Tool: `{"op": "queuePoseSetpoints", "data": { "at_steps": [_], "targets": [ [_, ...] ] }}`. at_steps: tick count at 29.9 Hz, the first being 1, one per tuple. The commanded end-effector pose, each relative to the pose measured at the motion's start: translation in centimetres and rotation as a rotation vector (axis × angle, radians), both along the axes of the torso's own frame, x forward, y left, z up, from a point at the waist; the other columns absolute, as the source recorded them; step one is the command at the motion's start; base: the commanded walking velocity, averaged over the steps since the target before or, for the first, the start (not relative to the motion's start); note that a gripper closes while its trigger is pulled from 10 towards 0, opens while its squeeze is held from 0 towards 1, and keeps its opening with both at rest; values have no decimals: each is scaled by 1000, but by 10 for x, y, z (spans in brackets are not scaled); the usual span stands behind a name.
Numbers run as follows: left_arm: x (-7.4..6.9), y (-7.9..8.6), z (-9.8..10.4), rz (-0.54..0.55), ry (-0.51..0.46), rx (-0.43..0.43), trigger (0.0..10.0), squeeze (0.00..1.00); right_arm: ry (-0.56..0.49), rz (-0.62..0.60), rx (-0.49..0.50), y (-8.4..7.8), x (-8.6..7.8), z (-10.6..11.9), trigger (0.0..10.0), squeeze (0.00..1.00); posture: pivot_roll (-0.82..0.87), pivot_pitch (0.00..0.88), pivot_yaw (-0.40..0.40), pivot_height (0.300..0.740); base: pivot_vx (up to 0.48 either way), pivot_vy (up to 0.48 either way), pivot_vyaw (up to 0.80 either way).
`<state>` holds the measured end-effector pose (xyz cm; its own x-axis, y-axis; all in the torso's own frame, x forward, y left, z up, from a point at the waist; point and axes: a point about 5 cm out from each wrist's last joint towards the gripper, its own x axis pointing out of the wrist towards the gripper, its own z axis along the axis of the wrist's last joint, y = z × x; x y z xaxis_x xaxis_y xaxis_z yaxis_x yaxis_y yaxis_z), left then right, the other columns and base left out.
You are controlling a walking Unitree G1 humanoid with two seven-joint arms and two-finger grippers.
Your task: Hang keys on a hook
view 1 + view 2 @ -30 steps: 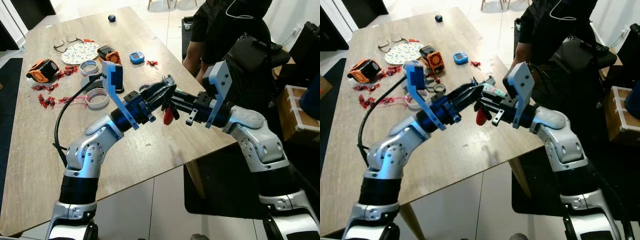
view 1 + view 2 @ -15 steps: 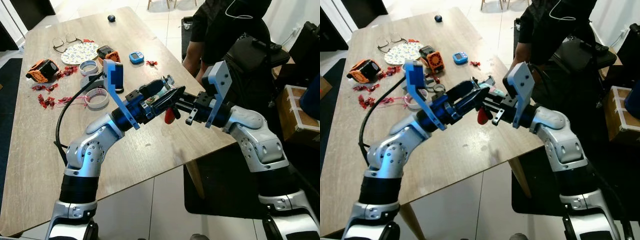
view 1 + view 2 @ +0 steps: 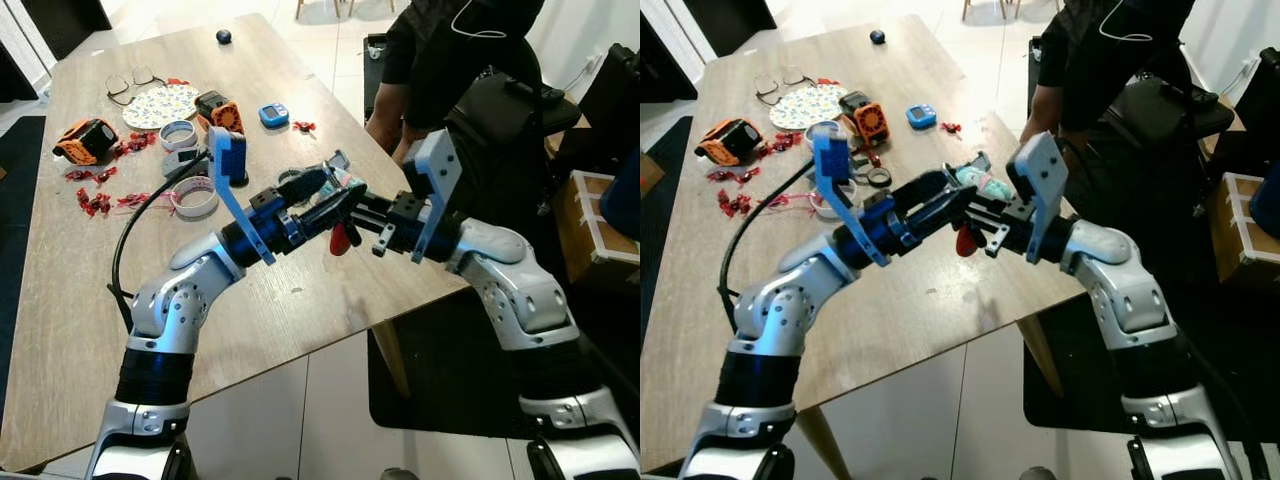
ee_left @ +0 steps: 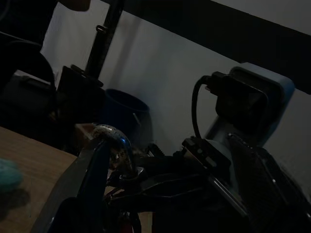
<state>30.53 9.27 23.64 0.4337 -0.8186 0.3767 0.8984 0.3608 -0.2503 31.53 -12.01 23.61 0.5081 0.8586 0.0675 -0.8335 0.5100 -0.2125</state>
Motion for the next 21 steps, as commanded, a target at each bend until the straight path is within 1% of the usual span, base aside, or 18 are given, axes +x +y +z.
{"op": "queuePoseSetpoints", "data": {
  "at_steps": [1,4,11,12,16,18,19,20,21],
  "targets": [
    [7,14,-13,100,61,47,10000,0,-65,185,9,21,-17,12,10000,0,-180,153,106,740,0,0,0],
    [6,14,-12,94,58,46,10000,0,-70,160,24,18,-15,14,10000,0,-180,153,106,740,0,0,0],
    [5,13,-12,83,53,42,10000,0,-80,182,41,16,-19,18,10000,0,-180,153,106,740,0,0,0],
    [5,12,-11,81,51,39,10000,0,-85,177,62,15,-19,20,10000,0,-180,153,106,740,0,0,0],
    [5,12,-11,80,49,37,10000,0,-88,172,78,14,-19,22,10000,0,-180,153,106,740,0,0,0],
    [4,11,-10,57,50,25,10000,0,-84,207,162,11,-23,30,10000,0,-184,155,108,740,0,0,0],
    [4,11,-10,57,50,25,10000,0,-84,207,162,11,-23,30,10000,0,-184,155,108,740,0,0,0],
    [3,10,-9,36,50,17,10000,0,-75,251,224,9,-28,34,10000,0,-184,155,108,740,0,0,0],
    [3,10,-9,36,50,17,10000,0,-75,251,224,9,-28,34,10000,0,-184,155,108,740,0,0,0]
  ]
}}
